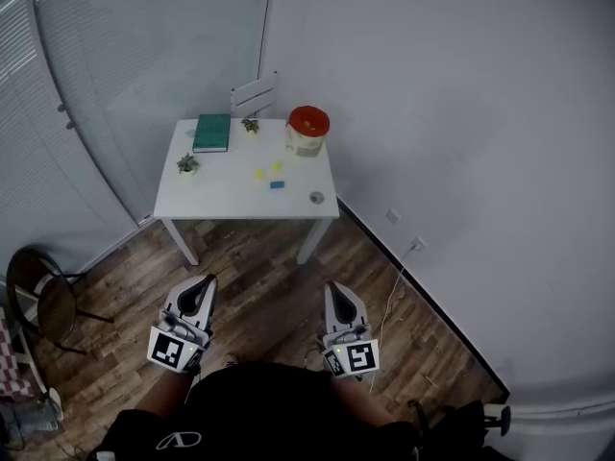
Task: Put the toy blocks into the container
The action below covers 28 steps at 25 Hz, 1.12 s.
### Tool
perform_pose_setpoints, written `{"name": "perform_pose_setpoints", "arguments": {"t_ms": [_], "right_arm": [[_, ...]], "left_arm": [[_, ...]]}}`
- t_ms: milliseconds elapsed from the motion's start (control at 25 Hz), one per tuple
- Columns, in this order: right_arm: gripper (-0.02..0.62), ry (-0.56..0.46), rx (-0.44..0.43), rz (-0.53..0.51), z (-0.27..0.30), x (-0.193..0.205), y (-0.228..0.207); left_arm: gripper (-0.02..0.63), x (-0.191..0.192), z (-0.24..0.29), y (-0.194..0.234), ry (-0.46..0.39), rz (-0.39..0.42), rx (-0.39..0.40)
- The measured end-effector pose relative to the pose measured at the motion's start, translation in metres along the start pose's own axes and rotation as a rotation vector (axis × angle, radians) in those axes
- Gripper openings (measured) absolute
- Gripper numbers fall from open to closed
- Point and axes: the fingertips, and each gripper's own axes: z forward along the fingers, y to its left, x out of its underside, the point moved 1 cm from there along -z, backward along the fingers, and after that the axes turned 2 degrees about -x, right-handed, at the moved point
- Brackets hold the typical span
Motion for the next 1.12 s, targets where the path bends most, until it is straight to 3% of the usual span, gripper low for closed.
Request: {"name": "perform_pose_setpoints", "arguments": {"t_ms": [640,880,1120], "right_arm": [[0.006,0.000,-0.090,0.039,0.003,0.024,-0.075],[0.006,-0.002,-0.094,0.043,0.035,0.038,-0.093],[0.005,-0.013,-0.079,0.015,0.105,0.051,-0.107]], "left_arm": [[0.006,0.018,0.050,-0.032,0.016,0.057,-0.092],[0.005,0.027,0.083,-0.014,0.011,0.063,-0.087],[0.006,0.048,0.136,0.044,-0.011,0.047,-0.056]]}}
